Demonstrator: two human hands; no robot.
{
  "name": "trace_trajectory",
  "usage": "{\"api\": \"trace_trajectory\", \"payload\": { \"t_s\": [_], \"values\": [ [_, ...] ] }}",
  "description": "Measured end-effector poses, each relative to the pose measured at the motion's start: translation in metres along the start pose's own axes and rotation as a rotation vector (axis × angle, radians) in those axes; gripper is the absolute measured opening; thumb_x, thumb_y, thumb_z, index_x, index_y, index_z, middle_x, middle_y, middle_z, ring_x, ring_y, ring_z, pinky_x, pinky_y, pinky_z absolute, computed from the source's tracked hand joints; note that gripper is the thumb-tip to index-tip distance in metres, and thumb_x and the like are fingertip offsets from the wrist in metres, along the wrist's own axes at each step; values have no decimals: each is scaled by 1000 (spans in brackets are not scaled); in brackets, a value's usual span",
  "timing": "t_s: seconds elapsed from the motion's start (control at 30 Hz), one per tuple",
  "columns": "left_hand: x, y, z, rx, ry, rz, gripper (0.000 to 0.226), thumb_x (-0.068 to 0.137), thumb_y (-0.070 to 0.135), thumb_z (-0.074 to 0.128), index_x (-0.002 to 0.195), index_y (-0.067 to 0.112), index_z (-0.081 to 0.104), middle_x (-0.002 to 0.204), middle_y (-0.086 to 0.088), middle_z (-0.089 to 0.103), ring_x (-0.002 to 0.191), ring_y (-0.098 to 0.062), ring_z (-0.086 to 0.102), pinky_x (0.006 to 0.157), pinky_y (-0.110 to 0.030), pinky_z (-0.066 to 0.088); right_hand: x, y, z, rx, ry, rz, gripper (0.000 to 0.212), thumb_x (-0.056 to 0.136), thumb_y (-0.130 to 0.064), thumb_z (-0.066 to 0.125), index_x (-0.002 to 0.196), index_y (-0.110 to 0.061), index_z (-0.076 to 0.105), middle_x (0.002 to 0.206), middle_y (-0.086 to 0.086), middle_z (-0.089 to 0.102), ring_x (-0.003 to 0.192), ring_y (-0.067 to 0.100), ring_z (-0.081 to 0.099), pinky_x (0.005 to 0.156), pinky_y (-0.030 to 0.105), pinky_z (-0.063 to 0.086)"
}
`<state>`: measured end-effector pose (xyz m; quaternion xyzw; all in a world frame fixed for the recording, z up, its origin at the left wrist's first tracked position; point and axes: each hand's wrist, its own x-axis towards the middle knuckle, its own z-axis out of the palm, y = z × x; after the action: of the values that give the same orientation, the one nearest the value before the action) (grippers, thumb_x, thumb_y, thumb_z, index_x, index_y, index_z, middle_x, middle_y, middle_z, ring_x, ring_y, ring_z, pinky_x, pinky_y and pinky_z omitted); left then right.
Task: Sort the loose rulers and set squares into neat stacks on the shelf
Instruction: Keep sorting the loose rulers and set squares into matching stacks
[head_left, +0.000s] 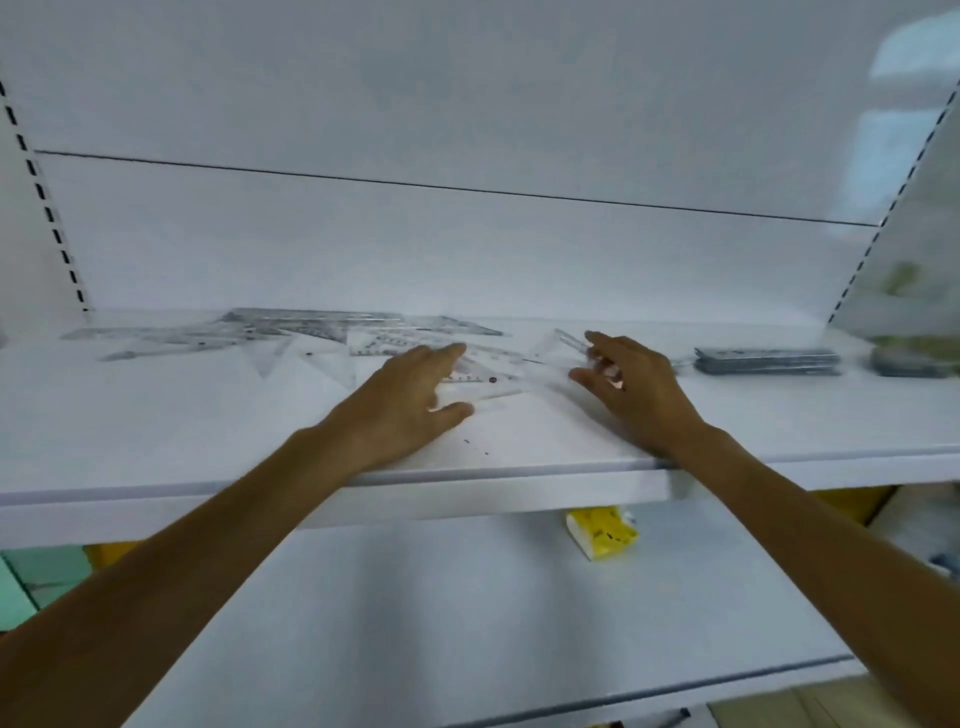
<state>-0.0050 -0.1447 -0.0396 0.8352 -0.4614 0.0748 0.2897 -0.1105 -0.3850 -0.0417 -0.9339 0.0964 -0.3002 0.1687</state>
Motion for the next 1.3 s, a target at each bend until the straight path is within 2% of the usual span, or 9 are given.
{"api": "trace_trajectory", "payload": {
  "t_s": [0.2, 0.4, 0.47, 0.73, 0.93, 1.1, 1.3],
  "values": [
    [39, 36, 38, 1, 97, -7, 64, 74, 53, 65, 131, 34, 43, 104, 20, 56, 81, -1, 54, 72, -24, 38, 25, 67, -37, -2, 47, 27, 42, 79, -21, 71, 116, -4, 57, 105, 13, 60, 92, 23, 58, 84, 33, 48],
    [68, 71, 77, -55, 81, -68, 68, 71, 52, 67, 131, 38, 40, 107, 22, 56, 82, 4, 55, 71, -21, 42, 53, 119, -50, -17, 13, -47, 45, 77, -22, 73, 116, -5, 57, 110, 13, 54, 104, 25, 49, 83, 16, 30],
    [74, 81, 87, -58, 82, -90, 70, 70, 51, 69, 131, 37, 39, 107, 23, 55, 83, 6, 54, 69, -17, 41, 59, 128, -49, 15, -14, -61, 45, 78, -24, 72, 117, -7, 57, 110, 12, 53, 104, 24, 49, 82, 16, 30],
    [93, 112, 114, -33, 82, -196, 66, 65, 52, 72, 123, 35, 46, 99, 24, 56, 86, 6, 55, 79, -26, 48, 65, 151, -46, 126, -215, -186, 38, 80, -26, 70, 106, 0, 61, 103, 18, 57, 98, 29, 53, 89, 38, 41],
    [106, 120, 116, -11, 48, -218, 63, 62, 52, 74, 118, 35, 48, 96, 25, 55, 87, 3, 55, 79, -29, 48, 68, 157, -36, 145, -250, -186, 42, 80, -31, 70, 115, -11, 59, 108, 9, 57, 99, 21, 53, 85, 23, 37],
    [114, 123, 113, 83, 16, -164, 63, 64, 55, 71, 118, 33, 49, 99, 23, 52, 89, -3, 52, 75, -26, 41, 64, 151, -32, 85, -253, -134, 34, 78, -35, 69, 104, -13, 65, 106, 5, 62, 100, 19, 54, 87, 30, 43],
    [117, 121, 112, 80, -17, -152, 63, 67, 51, 72, 121, 30, 49, 105, 17, 54, 91, -6, 50, 74, -25, 39, 62, 148, -32, -18, -249, -174, 39, 82, -36, 65, 113, -13, 62, 117, 5, 59, 113, 20, 49, 92, 27, 37]
  ]
}}
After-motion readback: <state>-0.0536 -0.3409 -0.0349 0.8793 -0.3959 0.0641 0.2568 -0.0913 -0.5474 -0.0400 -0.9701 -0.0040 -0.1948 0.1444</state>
